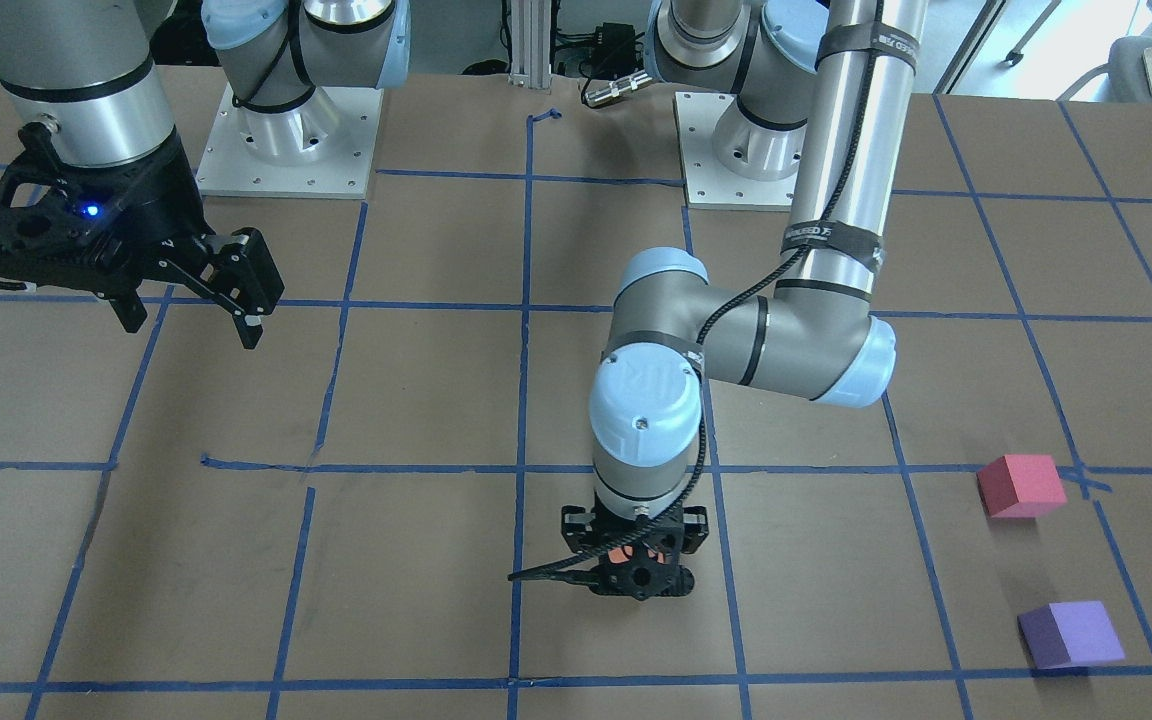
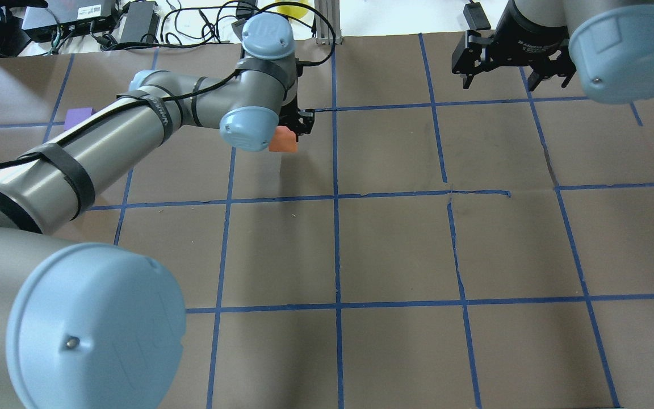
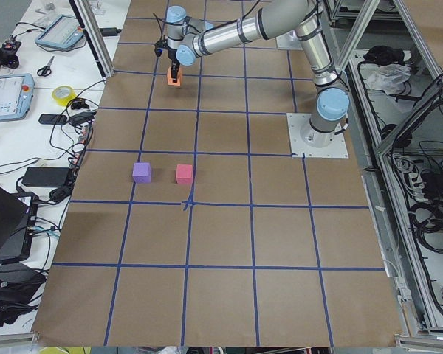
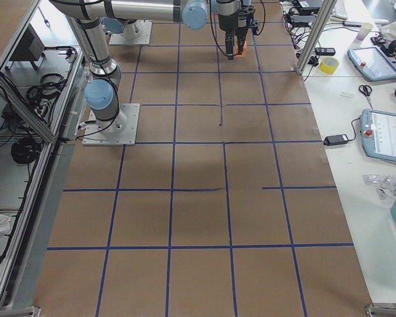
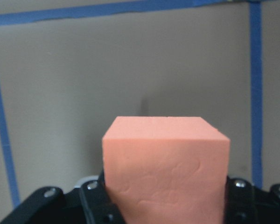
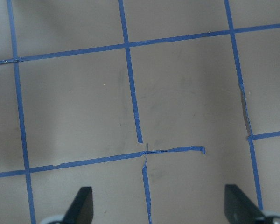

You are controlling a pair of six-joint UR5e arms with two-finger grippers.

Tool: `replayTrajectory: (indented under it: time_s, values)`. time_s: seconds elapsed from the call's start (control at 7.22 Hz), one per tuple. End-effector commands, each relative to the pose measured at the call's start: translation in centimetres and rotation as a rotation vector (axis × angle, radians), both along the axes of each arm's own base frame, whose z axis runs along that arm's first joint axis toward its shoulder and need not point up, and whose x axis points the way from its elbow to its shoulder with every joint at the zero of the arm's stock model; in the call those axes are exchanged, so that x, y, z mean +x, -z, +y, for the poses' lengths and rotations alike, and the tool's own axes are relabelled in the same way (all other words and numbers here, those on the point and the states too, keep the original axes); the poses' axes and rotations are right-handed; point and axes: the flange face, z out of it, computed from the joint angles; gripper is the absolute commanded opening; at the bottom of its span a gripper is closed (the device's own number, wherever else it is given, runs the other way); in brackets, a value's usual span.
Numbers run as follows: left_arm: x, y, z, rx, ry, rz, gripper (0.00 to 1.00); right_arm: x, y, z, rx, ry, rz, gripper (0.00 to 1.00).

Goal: Arrange blocks in a line
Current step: 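Carry the orange cube with the left gripper toward the purple cube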

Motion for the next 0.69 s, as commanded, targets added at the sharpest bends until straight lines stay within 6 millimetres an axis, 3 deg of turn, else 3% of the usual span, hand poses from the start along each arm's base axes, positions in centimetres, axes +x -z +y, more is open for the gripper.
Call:
replayTrajectory:
  time_s: [0.0,0.14,0.28,0.55]
  values:
    - [11.8,-4.1,-1.3,0.03,-0.1,0.003,0.0,0.0,0.1,0.0,0.001,-0.001,-0.001,1.0]
    - [19.9,-5.7,-1.9,0.012,-0.202,0.005,0.0,0.0,0.0,0.0,0.0,0.0,0.001,1.0]
    - [27.8,-5.7,-1.6,0.046,-0.207,-0.002,0.0,0.1,0.0,0.0,-0.002,-0.002,-0.005,1.0]
    - [38.6,-6.2,-0.3,0.06,-0.218,-0.006,0.0,0.1,0.0,0.0,-0.002,-0.002,-0.007,1.0]
